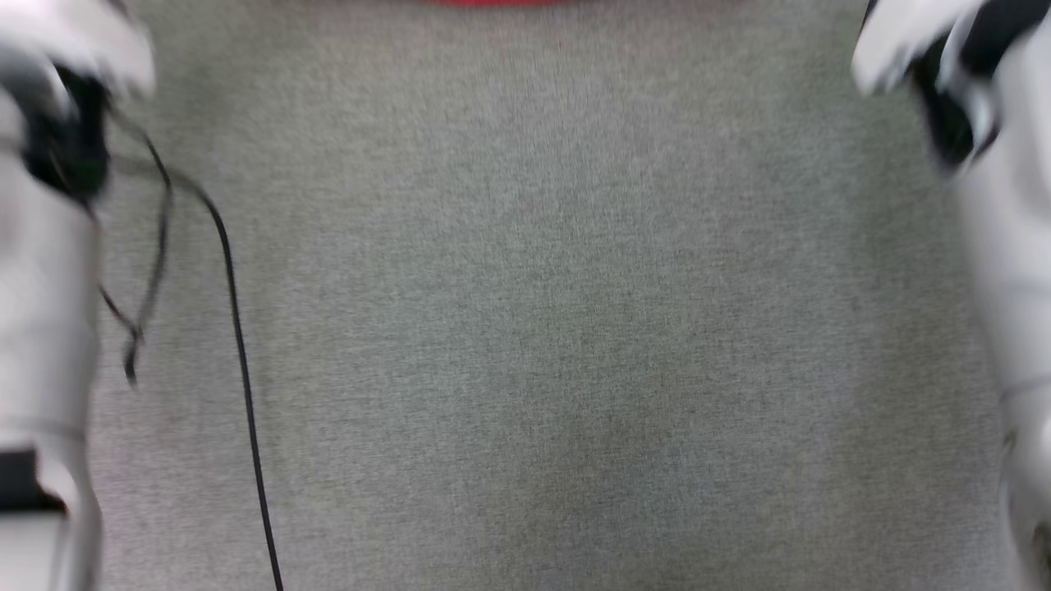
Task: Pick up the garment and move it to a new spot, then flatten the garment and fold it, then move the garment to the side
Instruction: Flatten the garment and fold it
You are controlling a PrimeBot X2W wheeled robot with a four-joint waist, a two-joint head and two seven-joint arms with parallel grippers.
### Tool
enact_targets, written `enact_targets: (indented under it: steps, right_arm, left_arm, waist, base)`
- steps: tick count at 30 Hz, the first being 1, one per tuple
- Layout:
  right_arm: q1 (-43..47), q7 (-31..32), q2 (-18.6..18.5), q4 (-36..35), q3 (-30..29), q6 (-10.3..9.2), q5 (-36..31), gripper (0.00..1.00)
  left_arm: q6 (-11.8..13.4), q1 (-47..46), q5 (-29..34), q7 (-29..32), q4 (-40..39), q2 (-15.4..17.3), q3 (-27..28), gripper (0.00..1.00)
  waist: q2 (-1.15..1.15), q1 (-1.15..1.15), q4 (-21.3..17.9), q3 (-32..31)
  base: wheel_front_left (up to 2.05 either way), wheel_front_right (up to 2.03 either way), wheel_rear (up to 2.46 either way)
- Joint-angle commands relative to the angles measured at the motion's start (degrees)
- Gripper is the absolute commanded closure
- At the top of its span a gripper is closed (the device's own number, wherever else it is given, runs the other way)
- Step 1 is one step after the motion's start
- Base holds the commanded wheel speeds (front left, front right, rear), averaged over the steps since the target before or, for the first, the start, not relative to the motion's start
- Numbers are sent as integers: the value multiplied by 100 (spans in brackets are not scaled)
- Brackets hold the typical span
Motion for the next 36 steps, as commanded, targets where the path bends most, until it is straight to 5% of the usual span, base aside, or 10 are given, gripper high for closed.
enact_targets:
  steps: [1, 10, 19, 36]
  right_arm:
    - [350, -100, -20, 32, 33, -5, 130, 100]
    - [2176, -328, -264, 9, 202, -5, 818, 100]
    - [3874, -230, -482, -475, 13, -6, 1240, 100]
    - [7087, 592, 28, -2870, -1298, -7, 577, 100]
  left_arm:
    - [-19, 363, -85, -77, 48, -48, 26, 100]
    - [-35, 2483, -389, -313, -335, -343, 239, 100]
    - [174, 4775, -228, -325, -1602, -743, 814, 100]
    - [893, 7708, -13, 62, -3602, -998, 803, 100]
  waist:
    - [0, 0, 53, -263]
    - [0, 0, 207, -1207]
    - [0, 0, 329, -2128]
    - [0, 0, 409, -3085]
  base:
    - [0, 0, 0]
    - [0, 0, 0]
    - [0, 0, 0]
    - [0, 0, 0]
